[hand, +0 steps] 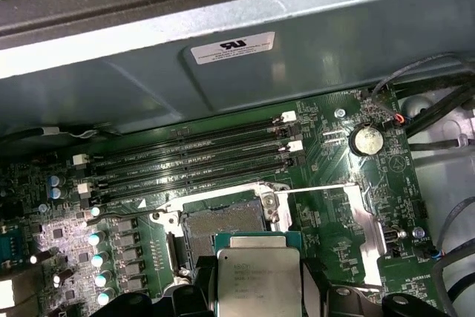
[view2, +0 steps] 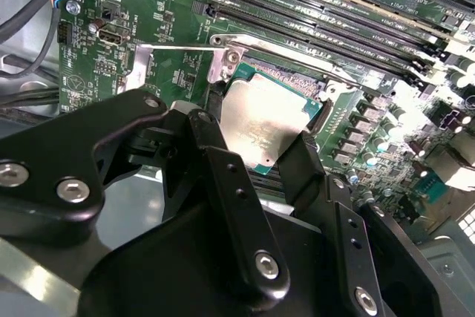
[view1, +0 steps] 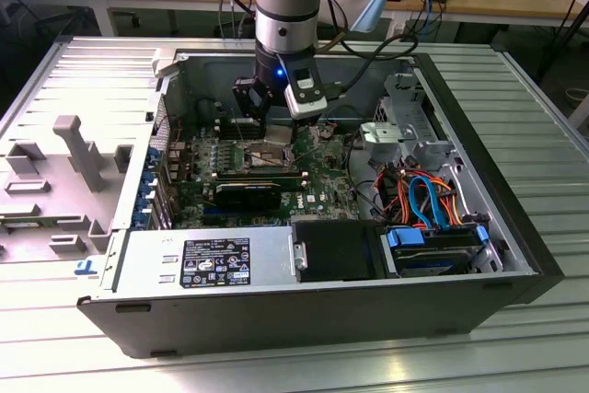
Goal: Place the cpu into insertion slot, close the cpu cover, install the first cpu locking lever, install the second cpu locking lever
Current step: 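Place the cpu into insertion slot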
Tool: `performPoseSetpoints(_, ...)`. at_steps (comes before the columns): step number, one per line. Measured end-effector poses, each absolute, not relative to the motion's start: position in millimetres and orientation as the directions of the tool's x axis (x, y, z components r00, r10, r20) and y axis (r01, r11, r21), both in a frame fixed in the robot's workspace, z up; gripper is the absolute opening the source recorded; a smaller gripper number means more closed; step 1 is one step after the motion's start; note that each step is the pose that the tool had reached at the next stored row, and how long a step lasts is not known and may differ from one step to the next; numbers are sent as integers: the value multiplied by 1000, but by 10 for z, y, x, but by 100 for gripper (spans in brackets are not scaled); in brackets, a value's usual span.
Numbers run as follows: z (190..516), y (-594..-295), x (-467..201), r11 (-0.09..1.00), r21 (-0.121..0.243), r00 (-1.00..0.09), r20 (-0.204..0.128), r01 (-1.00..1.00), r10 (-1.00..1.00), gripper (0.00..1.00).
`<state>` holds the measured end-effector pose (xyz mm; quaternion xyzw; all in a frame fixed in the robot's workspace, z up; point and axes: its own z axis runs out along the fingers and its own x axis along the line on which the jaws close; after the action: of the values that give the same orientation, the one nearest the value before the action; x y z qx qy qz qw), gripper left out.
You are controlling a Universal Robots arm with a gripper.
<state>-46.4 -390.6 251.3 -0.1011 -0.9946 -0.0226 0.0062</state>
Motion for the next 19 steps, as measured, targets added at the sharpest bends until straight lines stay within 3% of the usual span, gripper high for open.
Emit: performPoseSetpoints(19, 2490, -3909, -464, 978, 44, -979, 17, 206, 205, 55)
